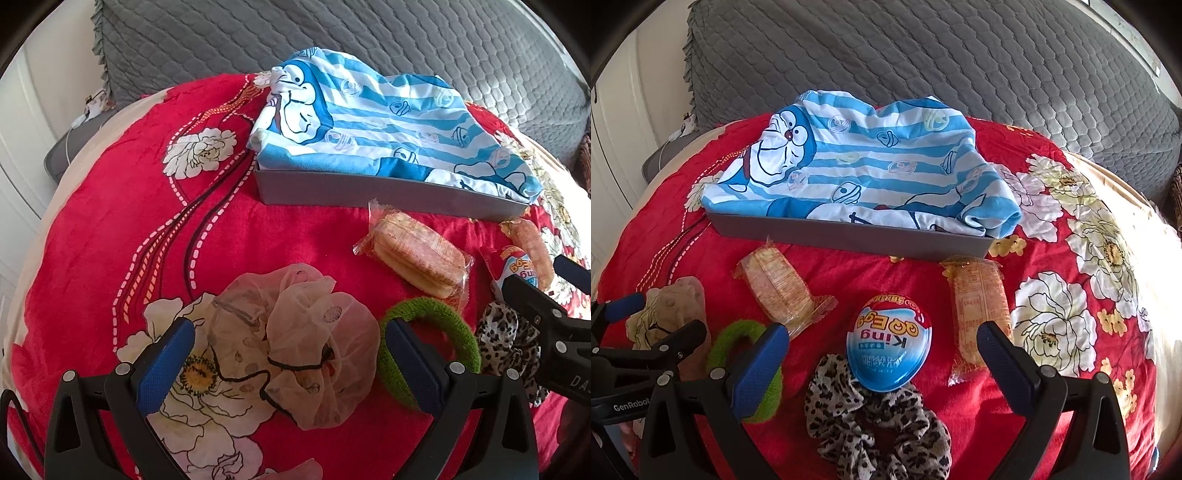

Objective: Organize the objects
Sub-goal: 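Close the left gripper on the beige mesh scrunchie while the right gripper closes on the blue egg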

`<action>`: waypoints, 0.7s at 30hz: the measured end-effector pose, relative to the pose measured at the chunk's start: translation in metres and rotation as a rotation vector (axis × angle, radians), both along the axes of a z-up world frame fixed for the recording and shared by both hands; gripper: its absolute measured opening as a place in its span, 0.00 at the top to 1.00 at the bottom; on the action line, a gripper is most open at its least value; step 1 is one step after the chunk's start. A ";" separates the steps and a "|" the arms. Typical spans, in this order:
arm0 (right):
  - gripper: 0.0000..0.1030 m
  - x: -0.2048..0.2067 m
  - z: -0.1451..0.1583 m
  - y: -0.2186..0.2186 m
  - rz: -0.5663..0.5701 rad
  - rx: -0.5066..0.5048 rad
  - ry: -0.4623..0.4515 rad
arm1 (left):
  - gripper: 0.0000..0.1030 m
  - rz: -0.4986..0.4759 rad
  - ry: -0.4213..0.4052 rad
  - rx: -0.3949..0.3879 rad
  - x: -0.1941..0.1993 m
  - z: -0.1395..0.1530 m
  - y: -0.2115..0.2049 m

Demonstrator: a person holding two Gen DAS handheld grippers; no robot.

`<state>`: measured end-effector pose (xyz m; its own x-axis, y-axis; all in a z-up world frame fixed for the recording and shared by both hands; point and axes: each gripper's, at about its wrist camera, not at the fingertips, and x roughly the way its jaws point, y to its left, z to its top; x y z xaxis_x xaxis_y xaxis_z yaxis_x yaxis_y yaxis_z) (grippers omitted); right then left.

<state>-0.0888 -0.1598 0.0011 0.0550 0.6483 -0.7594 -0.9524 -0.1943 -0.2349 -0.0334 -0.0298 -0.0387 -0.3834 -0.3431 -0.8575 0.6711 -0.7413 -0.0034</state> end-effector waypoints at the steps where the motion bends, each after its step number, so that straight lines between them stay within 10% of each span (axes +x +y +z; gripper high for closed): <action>1: 0.00 0.000 0.000 0.001 0.001 -0.002 0.001 | 0.00 0.003 -0.003 0.001 -0.001 -0.002 -0.001; 21: 0.11 -0.010 -0.017 0.018 0.062 -0.044 -0.028 | 0.00 0.107 -0.012 0.039 0.004 -0.022 -0.015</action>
<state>-0.0984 -0.1416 -0.0160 0.0378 0.6174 -0.7858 -0.9314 -0.2632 -0.2516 -0.0291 -0.0448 -0.0605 -0.3362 -0.3476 -0.8753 0.7466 -0.6648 -0.0228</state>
